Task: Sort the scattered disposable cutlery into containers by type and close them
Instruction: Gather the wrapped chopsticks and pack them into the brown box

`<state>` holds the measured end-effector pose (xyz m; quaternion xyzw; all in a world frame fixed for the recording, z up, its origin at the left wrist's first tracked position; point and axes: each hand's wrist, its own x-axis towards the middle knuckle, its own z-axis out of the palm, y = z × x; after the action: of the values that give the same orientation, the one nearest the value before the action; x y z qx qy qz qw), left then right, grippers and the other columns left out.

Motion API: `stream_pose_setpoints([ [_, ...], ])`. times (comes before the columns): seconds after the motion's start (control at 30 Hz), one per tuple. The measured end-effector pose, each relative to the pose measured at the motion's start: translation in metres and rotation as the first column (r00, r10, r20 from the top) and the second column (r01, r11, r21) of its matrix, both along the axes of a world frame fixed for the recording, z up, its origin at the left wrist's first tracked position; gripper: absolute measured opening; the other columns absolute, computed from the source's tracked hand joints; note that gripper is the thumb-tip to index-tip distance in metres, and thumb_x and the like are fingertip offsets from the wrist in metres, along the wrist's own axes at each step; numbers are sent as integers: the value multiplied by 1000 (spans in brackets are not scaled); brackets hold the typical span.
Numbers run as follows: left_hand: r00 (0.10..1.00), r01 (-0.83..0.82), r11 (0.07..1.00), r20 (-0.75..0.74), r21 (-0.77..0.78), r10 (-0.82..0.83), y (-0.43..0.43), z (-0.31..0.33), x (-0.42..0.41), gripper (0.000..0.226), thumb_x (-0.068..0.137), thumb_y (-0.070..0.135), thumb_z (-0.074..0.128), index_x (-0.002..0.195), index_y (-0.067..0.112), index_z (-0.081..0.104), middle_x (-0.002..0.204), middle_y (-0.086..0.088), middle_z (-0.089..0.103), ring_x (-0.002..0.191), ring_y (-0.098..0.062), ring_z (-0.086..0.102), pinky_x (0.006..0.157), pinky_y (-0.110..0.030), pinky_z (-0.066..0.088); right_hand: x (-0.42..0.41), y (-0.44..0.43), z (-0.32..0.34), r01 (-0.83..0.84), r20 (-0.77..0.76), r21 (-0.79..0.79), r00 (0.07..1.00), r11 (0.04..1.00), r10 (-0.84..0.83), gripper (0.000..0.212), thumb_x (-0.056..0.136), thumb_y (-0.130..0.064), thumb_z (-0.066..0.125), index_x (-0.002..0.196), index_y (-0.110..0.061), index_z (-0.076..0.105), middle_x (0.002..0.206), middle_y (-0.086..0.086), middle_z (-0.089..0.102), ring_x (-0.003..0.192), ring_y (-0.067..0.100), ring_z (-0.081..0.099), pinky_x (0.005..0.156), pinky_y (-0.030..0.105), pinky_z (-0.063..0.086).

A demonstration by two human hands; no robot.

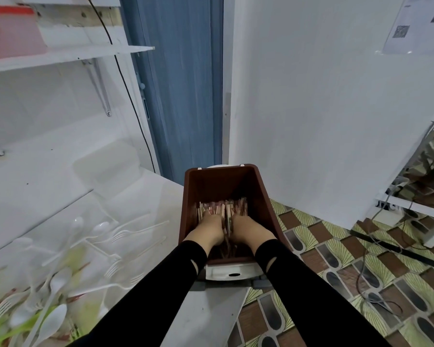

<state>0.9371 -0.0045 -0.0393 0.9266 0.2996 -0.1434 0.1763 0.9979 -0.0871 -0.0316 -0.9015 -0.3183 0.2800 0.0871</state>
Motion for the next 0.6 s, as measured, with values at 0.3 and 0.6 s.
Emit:
stream_pose_setpoints([
  [0.3,994,64,992,-90,112,-54,6,-8,4,56,96,2,46,148,18,36,158,-17,3,146,-44,7,119,-46,20,-1,-3,9,-176,-19,-5,984,984,175,55,97,-5,42,149,-22,36,149,17,41,132,32,46,103,38,45],
  [0.6,994,-83,992,-61,93,89,3,-6,4,44,102,9,39,144,-2,34,152,-23,26,136,-39,37,114,-38,27,1,-3,5,-74,111,-63,991,995,80,40,95,-4,42,133,-10,54,133,16,55,117,33,58,91,40,52],
])
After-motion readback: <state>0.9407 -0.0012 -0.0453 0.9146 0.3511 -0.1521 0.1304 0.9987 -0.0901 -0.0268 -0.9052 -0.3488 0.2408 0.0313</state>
